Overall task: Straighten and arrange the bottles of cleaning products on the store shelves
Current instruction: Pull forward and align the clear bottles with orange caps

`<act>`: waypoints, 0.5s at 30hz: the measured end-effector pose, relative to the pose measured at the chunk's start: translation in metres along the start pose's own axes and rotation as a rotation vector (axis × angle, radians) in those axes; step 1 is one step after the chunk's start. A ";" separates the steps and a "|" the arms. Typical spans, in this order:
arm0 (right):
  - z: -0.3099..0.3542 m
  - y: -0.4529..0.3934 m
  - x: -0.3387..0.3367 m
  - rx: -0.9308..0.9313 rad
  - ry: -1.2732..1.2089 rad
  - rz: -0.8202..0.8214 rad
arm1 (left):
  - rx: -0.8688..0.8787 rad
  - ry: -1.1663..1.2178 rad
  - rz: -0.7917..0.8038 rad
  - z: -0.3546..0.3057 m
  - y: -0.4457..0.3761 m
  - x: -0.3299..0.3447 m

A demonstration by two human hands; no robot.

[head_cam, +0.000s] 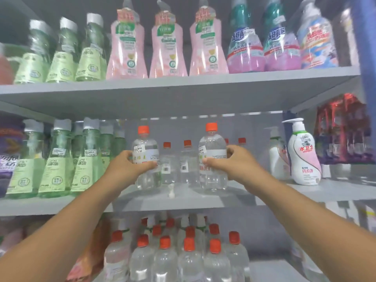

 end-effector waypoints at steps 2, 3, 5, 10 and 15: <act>-0.006 -0.012 0.011 0.024 0.001 0.031 | -0.041 -0.015 0.066 0.018 -0.014 0.001; -0.007 -0.017 0.016 0.031 0.014 0.041 | -0.049 -0.029 0.092 0.025 -0.020 0.001; -0.008 -0.029 0.026 0.042 0.029 0.057 | -0.053 -0.062 0.147 0.035 -0.029 -0.002; -0.008 -0.056 0.045 0.106 0.063 0.158 | -0.083 -0.096 0.340 0.040 -0.046 -0.015; -0.018 -0.071 0.032 0.202 0.159 0.140 | -0.130 -0.268 0.291 0.047 -0.061 -0.033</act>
Point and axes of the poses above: each hand's wrist, its own y-axis away from the middle knuckle, its own x-axis out of the palm, z = x × y, the point moved 5 cm from there along -y, towards the middle knuckle, and after that the axes turned 15 degrees about z, right-handed, at the moved point
